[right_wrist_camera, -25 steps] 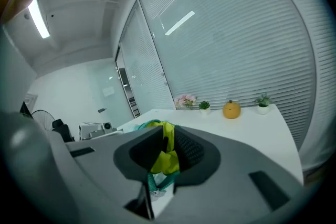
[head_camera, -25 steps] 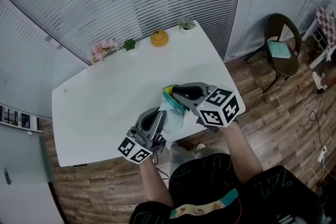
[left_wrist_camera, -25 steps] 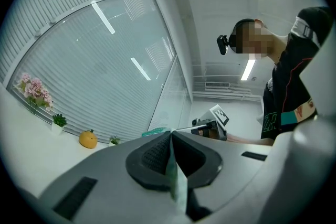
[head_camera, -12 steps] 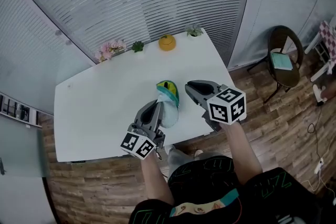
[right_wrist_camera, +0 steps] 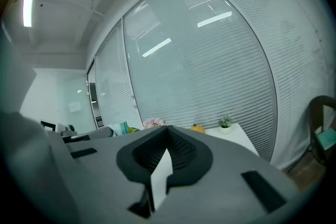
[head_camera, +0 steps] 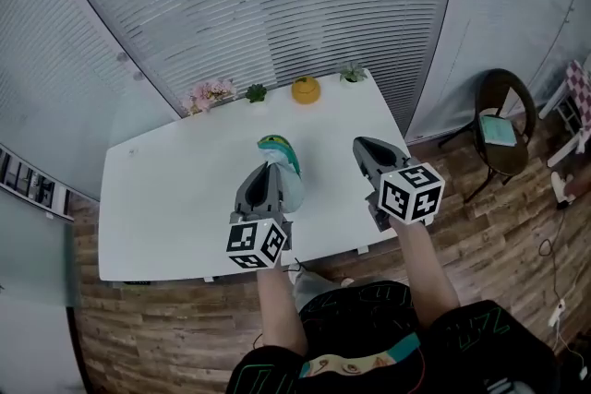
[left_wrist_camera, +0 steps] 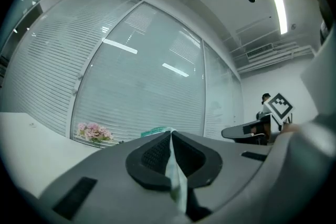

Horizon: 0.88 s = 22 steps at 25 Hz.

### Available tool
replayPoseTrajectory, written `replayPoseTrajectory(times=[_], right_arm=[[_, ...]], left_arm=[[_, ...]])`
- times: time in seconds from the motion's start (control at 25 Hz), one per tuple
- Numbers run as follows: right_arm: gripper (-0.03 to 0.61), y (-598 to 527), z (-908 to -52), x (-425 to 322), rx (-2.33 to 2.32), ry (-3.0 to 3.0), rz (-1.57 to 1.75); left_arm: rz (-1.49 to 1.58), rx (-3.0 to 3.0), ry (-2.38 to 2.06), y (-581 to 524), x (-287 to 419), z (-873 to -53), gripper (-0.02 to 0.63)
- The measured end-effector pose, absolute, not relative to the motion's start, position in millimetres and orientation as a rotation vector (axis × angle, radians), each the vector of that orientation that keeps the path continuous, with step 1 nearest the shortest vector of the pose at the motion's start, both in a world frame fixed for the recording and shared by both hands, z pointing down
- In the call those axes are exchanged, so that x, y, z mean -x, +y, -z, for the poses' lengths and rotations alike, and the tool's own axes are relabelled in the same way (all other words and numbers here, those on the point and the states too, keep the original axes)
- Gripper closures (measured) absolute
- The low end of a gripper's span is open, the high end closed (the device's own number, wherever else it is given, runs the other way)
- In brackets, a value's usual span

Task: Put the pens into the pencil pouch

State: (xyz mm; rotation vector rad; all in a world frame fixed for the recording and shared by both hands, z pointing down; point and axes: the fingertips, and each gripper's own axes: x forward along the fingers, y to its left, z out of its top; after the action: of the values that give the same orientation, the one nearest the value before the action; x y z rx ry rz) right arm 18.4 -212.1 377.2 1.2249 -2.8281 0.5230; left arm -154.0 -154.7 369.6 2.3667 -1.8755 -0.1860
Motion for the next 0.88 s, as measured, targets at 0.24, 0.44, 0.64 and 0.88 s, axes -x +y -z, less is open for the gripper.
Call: replayPoseTrajectory(times=[0.24,0.44,0.64,0.88], right_arm=[[0.575,-220.5,-361.5,-25.6,-1.326,-2.813,-0.376],[0.575,-222.7,-350.9,-29.6,-1.356,-2.792,-0.279],[0.575,-223.4,-347.6,-33.9,-1.382,-2.744,-0.194],[0.575,-226.0,-347.2,-42.0,-1.421,-2.734,-0.161]], left_arm=[[0.135,-2.225,-2.043,-161.2,173.6,-370.4,0.611],[0.145,-2.195,-2.137,-158.8,179.8,-359.0,0.611],[0.153,-2.193,-2.164,-159.3,180.1,-352.4,0.611],[0.142,-2.196,-2.163,-161.2,179.4,-353.5,0.611]])
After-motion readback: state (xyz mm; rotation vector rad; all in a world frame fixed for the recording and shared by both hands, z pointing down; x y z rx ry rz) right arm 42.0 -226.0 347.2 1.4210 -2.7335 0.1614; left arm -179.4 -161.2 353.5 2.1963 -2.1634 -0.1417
